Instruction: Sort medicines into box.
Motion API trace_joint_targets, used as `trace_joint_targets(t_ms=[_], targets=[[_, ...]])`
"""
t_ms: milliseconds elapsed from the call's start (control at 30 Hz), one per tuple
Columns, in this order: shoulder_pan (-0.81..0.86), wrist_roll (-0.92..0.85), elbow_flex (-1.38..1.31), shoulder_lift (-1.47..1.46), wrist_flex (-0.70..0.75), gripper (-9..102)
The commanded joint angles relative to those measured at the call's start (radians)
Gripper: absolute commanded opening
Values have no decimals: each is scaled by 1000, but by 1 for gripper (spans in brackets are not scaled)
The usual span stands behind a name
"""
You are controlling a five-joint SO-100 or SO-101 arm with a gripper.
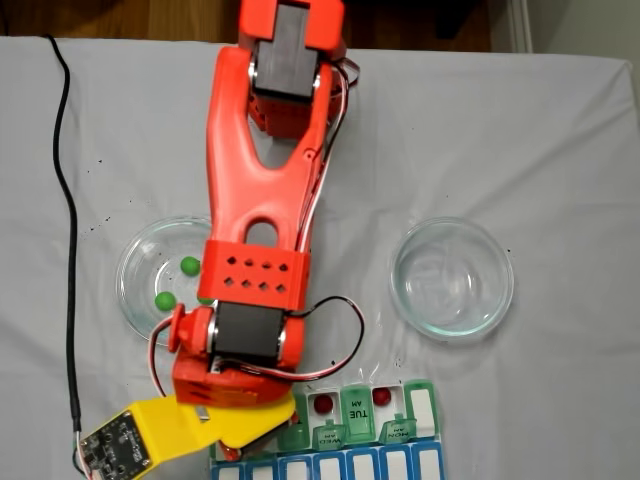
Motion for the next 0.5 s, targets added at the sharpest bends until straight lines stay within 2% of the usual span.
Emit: trace_joint_targets(t_ms=[0, 433, 467], targets=[[-38, 17, 0, 57, -52, 0], [-49, 34, 34, 66, -107, 0], [-48, 29, 34, 66, -110, 6]])
